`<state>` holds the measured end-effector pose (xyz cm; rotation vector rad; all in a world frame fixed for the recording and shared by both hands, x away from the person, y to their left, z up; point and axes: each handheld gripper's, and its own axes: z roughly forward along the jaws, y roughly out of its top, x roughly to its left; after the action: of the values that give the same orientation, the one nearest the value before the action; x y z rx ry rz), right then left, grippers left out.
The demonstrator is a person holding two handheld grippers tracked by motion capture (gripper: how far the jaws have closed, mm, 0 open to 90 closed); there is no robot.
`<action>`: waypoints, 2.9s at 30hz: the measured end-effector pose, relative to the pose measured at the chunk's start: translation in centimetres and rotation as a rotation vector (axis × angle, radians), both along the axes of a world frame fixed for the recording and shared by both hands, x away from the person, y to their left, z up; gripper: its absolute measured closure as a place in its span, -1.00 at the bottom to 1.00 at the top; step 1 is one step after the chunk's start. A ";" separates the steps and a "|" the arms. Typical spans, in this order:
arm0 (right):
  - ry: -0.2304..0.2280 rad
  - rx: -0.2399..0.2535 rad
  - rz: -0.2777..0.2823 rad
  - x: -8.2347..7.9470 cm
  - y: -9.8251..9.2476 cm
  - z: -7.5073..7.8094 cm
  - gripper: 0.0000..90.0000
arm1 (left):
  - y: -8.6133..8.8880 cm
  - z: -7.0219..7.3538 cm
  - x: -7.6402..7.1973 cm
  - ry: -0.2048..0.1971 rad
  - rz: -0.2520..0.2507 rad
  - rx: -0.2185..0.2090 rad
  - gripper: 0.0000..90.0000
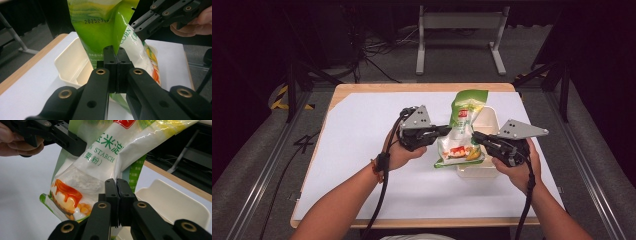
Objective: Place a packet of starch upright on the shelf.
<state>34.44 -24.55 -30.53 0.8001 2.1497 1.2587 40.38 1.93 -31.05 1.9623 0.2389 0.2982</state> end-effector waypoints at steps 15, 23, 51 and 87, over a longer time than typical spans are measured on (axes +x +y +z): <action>0.010 -0.019 -0.099 0.4 -3.3 -1.3 0.95 | -4.1 -1.8 1.9 0.017 -0.033 -0.011 1.00; 0.017 -0.022 -0.126 0.5 -4.3 -1.9 0.95 | -5.3 -2.7 2.0 -0.001 -0.031 -0.005 1.00; 0.107 -0.038 -0.151 0.4 -5.5 -5.6 0.94 | -7.4 -5.9 2.0 -0.018 -0.068 0.043 0.98; 0.147 -0.053 -0.120 -0.5 -5.6 -7.6 0.91 | -7.5 -8.5 1.3 0.027 -0.124 0.086 0.95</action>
<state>33.97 -30.12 -38.17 1.0109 2.2030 1.1087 41.69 -5.61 -39.59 2.0578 0.1225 0.2049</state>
